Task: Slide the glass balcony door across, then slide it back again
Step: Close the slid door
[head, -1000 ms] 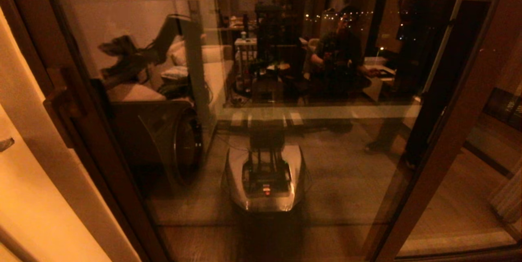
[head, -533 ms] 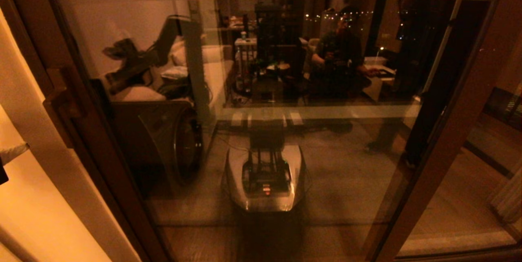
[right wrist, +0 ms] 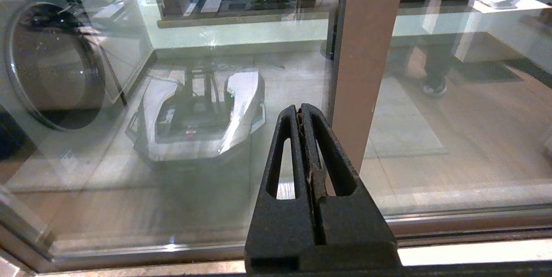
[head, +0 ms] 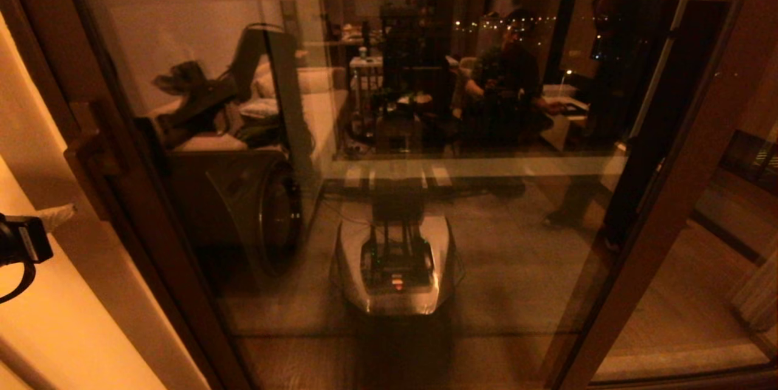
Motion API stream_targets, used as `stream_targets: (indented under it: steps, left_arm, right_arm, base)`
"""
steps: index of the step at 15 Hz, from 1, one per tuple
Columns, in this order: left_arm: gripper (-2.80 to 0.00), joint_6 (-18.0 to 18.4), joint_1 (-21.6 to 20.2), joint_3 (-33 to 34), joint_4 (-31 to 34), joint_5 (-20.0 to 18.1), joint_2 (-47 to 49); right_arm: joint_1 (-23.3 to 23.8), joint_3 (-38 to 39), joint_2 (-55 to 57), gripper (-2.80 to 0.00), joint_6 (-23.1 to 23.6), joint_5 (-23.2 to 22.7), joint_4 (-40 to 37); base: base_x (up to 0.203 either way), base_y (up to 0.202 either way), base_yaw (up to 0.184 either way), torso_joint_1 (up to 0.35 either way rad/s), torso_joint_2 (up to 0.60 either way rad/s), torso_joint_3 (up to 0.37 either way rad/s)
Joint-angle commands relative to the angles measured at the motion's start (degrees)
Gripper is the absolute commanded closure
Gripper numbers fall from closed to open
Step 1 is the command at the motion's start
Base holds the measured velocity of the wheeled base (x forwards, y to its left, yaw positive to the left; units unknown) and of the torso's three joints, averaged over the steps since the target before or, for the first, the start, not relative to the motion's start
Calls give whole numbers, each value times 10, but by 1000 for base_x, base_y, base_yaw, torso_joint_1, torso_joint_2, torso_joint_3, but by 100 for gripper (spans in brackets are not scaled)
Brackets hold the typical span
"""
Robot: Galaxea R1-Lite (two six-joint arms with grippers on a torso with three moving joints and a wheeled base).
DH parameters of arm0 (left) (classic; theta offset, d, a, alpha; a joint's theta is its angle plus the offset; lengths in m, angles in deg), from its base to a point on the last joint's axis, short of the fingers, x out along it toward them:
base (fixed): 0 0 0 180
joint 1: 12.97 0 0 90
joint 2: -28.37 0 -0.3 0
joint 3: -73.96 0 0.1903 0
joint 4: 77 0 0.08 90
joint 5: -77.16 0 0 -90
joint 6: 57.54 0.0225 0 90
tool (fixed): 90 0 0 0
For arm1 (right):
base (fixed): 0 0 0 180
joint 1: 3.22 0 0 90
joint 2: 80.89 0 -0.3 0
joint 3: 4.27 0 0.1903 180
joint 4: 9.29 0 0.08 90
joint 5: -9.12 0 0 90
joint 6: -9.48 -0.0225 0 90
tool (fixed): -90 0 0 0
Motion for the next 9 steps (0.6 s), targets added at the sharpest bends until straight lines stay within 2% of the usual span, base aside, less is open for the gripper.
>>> stream_targets:
  steps: [1,3,9]
  left_arm:
    - [0,-2,9,-1,-78,23,53]
    - [0,-5,9,0,-100,39,64]
    - [0,0,17,0,-104,36,87]
  right_arm:
    - [0,0,1,0,0,0,0]
    - [0,0,1,0,0,0,0]
    - [0,0,1,0,0,0,0]
  base:
    - [0,0,0,0,0,0]
    - [0,0,0,0,0,0]
    - [0,0,0,0,0,0]
